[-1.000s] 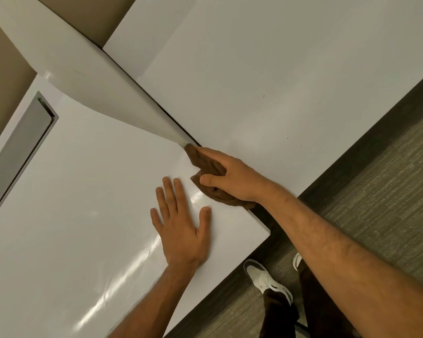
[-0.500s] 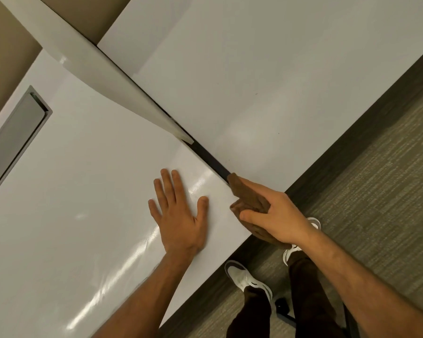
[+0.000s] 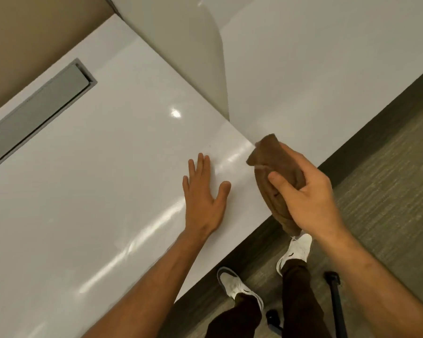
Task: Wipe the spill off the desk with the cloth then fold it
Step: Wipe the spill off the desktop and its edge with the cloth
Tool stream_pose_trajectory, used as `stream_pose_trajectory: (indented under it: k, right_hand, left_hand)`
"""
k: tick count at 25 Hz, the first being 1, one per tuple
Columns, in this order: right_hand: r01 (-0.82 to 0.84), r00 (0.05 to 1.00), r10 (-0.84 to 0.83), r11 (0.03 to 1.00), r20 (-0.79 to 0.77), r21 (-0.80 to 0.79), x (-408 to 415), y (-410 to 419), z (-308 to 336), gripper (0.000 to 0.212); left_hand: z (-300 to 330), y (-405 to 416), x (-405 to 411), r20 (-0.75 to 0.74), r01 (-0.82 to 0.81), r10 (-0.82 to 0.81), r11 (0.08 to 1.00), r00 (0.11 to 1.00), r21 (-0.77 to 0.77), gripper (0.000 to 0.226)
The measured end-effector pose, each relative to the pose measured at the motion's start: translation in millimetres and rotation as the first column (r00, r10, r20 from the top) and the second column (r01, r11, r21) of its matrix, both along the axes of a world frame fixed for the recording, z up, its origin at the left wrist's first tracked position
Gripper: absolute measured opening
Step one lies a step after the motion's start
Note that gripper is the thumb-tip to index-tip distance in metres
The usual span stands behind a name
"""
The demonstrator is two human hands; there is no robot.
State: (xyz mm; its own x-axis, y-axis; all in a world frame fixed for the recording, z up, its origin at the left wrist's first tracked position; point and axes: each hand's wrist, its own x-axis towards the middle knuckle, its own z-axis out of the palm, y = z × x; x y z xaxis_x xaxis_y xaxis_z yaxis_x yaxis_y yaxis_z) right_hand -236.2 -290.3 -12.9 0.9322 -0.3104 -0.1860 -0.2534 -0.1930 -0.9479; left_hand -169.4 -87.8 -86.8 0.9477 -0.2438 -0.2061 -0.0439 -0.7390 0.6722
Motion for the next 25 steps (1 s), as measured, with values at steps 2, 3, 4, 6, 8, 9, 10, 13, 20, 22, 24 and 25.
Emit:
stream_pose_trajectory:
  k: [2,3,4,6,8,9,10,13,20,22,24,25]
  right_hand:
    - [-0.161,0.985,0.156,0.984,-0.079,-0.073,19,23,-12,0.074]
    - [-0.283,0.953,0.253,0.940,-0.169,-0.191,24,35,-23,0.081]
    - [-0.381,0.917,0.299,0.854,-0.264,-0.354,26,45,-36,0.087]
    - [-0.401,0.912,0.240,0.697,-0.333,-0.595,31,61,-56,0.096]
    - [-0.290,0.948,0.101,0.667,-0.302,-0.686,39,72,-66,0.101]
    - [-0.245,0.959,0.053,0.651,-0.279,-0.718,45,77,-68,0.101]
    - [-0.216,0.965,0.024,0.632,-0.260,-0.744,52,82,-71,0.101]
    - [-0.203,0.968,0.011,0.627,-0.251,-0.752,92,94,-74,0.104]
    - [-0.437,0.883,0.398,0.501,-0.250,-0.747,151,196,-68,0.098]
    - [-0.516,0.786,0.584,0.438,-0.203,-0.736,143,240,-65,0.094]
    - [-0.591,0.643,0.751,0.361,-0.151,-0.722,117,285,-70,0.088]
    - [-0.619,0.575,0.806,0.314,-0.143,-0.720,100,304,-74,0.085]
  left_hand:
    - [4,48,-19,0.030,-0.005,0.005,1.000,1.000,0.006,0.075]
    - [4,79,-28,0.049,-0.014,0.012,0.999,0.999,0.037,0.075]
    - [2,112,-36,0.065,-0.023,0.018,0.996,0.998,0.084,0.075]
    - [-3,182,-51,0.079,-0.059,0.043,0.976,0.996,0.212,0.078]
    - [-8,233,-62,0.064,-0.102,0.085,0.935,0.994,0.341,0.084]
    - [-9,248,-66,0.055,-0.116,0.103,0.913,0.993,0.390,0.087]
    - [-12,257,-69,0.057,-0.123,0.109,0.895,0.992,0.428,0.088]
    - [-19,258,-70,0.109,-0.128,0.086,0.875,0.990,0.468,0.085]
    - [-22,258,-69,0.117,-0.129,0.085,0.890,0.989,0.438,0.092]
    - [-21,258,-70,0.137,-0.137,0.090,0.909,0.987,0.394,0.095]
    - [-21,260,-71,0.162,-0.170,0.127,0.944,0.979,0.282,0.097]
    - [-20,261,-71,0.172,-0.196,0.163,0.961,0.972,0.197,0.098]
